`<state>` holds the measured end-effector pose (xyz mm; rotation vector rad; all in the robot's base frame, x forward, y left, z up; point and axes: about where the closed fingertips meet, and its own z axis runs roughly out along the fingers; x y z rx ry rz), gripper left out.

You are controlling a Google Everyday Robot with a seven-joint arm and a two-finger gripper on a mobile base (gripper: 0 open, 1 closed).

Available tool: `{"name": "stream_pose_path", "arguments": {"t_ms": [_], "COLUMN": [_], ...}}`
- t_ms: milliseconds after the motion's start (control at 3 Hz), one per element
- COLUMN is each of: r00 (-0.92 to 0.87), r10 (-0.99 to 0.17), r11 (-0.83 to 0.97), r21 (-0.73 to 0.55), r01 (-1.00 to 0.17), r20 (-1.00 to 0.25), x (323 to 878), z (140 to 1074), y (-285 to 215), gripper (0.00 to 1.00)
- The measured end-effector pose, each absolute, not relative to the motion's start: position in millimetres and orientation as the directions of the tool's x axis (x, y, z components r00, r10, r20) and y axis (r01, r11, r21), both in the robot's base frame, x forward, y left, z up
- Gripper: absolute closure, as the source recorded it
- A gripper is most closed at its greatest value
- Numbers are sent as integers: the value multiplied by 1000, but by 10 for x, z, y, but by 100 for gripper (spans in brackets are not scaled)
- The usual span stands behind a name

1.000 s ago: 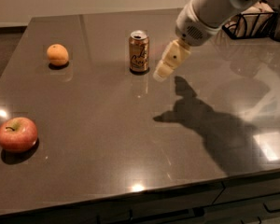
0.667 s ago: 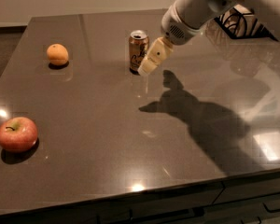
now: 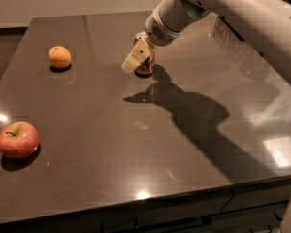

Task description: Pick orange can

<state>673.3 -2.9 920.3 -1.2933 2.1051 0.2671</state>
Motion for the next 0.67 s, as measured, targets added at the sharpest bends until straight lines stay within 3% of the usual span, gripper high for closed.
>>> {"name": "stream_pose_path", "arguments": {"t_ms": [667], "r00": [-344], "r10": [-695], "r11": [542], "r21": [-147], "r01": [-827], "r20": [-631], "x": [7077], "z": [9070], "y": [97], "gripper": [0]}}
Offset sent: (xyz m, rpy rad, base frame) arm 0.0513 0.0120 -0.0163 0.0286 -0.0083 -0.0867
